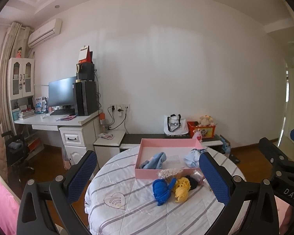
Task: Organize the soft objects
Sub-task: 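Lower left gripper onto the blue knitted toy while right gripper reaches the beige scrunchie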
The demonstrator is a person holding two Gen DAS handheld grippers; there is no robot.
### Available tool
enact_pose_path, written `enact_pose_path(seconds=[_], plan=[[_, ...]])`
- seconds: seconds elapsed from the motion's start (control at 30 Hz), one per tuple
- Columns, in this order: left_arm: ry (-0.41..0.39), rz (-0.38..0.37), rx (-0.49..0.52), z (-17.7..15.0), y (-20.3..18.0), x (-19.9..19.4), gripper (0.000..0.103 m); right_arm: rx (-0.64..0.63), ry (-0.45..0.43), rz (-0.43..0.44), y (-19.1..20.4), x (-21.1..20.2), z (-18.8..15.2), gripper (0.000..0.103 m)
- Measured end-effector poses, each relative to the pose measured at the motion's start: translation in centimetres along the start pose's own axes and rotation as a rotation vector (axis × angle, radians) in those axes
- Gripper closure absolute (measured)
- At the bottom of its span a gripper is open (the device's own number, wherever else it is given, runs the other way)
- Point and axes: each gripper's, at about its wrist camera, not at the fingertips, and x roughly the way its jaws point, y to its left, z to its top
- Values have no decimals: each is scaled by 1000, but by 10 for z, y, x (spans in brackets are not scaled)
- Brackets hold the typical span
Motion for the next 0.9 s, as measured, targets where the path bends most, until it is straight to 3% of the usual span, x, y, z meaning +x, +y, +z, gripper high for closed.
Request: enact_pose_path(seconds=[0.47,0.9], plan=[[134,-7,16,-4,2,40,0,10,136,-33,-4,42,-22,0],[340,-18,6,-23,5,119,0,4,372,-74,-7,109,-67,0]])
